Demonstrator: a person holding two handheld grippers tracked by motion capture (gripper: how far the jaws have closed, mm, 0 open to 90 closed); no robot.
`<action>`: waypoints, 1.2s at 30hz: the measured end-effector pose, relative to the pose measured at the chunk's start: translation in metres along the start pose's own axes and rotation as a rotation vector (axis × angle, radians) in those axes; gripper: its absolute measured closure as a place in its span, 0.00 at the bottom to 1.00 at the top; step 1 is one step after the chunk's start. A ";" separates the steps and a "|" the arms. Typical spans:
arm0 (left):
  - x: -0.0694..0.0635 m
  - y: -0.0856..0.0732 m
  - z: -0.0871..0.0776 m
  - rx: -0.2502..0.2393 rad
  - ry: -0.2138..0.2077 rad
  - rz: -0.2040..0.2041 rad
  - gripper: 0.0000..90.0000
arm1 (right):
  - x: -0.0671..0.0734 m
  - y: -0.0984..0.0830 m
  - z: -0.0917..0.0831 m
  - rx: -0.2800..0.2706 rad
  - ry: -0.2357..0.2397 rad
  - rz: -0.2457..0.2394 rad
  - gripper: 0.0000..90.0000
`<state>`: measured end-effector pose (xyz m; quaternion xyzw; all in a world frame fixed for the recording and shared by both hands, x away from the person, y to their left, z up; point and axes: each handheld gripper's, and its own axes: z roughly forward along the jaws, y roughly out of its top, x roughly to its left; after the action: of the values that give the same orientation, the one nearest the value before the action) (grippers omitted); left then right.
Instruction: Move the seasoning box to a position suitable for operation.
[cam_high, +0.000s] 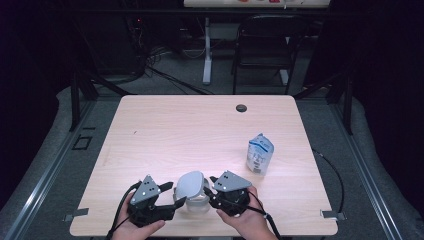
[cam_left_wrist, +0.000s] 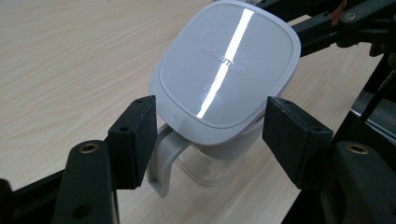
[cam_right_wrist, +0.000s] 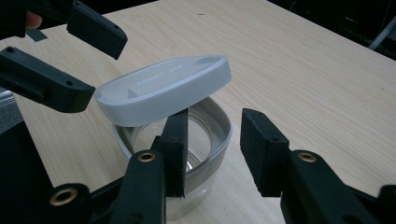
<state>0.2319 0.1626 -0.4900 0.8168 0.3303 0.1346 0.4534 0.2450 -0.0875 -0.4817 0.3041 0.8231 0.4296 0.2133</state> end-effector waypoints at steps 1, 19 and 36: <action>0.000 0.000 0.000 0.003 -0.003 0.004 0.40 | 0.000 0.000 0.000 -0.001 0.000 0.001 0.69; -0.005 -0.001 0.006 0.025 0.000 0.016 0.40 | 0.004 0.004 0.000 -0.017 0.003 -0.001 0.69; -0.008 -0.001 0.012 0.028 0.023 0.029 0.40 | 0.005 0.008 0.000 -0.023 0.008 -0.007 0.69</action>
<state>0.2317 0.1492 -0.4967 0.8261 0.3255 0.1460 0.4362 0.2436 -0.0804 -0.4749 0.2973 0.8199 0.4395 0.2150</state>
